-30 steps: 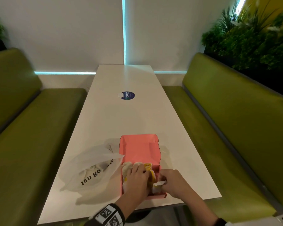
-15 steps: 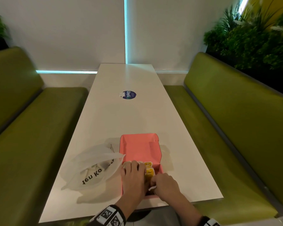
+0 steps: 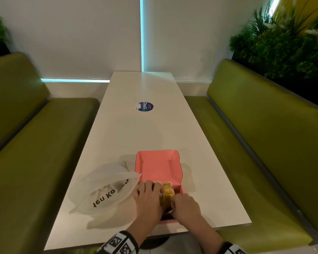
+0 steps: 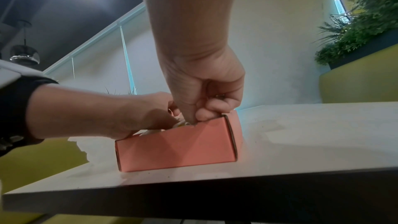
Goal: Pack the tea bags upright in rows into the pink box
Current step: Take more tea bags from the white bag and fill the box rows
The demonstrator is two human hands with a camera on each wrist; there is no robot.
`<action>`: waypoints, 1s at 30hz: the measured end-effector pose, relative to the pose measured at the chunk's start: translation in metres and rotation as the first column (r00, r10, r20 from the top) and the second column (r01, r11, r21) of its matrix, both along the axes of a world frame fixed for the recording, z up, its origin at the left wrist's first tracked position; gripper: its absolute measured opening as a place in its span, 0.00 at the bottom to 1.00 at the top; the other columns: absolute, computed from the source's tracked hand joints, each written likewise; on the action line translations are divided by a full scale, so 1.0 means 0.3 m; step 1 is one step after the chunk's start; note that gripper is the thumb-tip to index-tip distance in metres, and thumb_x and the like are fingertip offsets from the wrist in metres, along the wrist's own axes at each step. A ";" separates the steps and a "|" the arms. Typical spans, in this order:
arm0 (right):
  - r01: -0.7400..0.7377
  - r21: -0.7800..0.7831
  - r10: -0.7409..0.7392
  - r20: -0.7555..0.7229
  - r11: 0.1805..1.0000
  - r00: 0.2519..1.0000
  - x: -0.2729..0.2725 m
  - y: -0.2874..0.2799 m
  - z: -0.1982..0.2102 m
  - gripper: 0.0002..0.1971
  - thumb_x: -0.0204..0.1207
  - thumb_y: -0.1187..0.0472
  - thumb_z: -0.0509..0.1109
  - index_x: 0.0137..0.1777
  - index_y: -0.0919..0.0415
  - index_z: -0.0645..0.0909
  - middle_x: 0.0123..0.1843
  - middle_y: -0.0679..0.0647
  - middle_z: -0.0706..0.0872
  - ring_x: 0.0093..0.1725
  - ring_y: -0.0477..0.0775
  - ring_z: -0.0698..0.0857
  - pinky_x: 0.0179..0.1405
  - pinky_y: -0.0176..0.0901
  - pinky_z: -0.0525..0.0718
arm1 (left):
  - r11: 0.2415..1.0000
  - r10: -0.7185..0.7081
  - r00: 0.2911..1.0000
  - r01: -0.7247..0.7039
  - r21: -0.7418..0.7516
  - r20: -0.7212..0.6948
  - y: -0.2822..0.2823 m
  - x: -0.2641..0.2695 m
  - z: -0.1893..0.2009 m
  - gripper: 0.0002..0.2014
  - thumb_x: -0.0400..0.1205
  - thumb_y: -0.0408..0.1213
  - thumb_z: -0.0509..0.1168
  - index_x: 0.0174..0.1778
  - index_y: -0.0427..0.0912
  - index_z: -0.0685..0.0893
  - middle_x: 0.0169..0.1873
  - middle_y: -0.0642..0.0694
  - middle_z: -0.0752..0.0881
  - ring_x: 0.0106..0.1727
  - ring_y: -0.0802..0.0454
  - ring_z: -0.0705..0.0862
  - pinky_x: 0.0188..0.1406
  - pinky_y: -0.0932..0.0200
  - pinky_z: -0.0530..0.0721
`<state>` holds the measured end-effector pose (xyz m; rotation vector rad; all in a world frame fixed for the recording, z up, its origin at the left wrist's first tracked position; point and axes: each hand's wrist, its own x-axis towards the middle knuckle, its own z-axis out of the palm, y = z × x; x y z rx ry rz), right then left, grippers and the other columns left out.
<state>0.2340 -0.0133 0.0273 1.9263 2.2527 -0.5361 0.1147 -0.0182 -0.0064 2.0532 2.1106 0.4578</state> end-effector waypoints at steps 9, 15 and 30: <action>0.023 -0.065 -0.021 0.039 0.998 0.999 -0.014 0.026 0.011 0.10 0.79 0.64 0.63 0.58 0.59 0.81 0.46 0.53 0.77 0.52 0.54 0.83 0.50 0.40 0.80 | 0.999 -0.010 0.996 0.007 0.033 0.085 -0.005 -0.033 0.011 0.19 0.75 0.41 0.67 0.60 0.61 0.75 0.62 0.56 0.70 0.67 0.53 0.66 0.60 0.59 0.61; 0.054 -0.015 -0.055 -0.099 0.998 0.994 0.006 0.046 0.030 0.14 0.79 0.60 0.62 0.64 0.55 0.75 0.56 0.55 0.84 0.53 0.55 0.84 0.55 0.46 0.84 | 0.968 -0.186 0.955 0.138 0.210 0.231 -0.019 -0.087 -0.046 0.26 0.51 0.25 0.76 0.43 0.48 0.85 0.44 0.49 0.81 0.46 0.47 0.80 0.43 0.54 0.84; -0.015 0.019 0.017 -0.102 1.000 0.995 -0.020 -0.023 0.067 0.12 0.76 0.63 0.66 0.58 0.56 0.72 0.58 0.55 0.79 0.54 0.54 0.80 0.48 0.43 0.76 | 0.955 -0.227 0.963 0.191 0.225 0.145 -0.050 -0.102 -0.153 0.25 0.58 0.35 0.79 0.50 0.50 0.82 0.52 0.47 0.80 0.56 0.44 0.79 0.52 0.48 0.86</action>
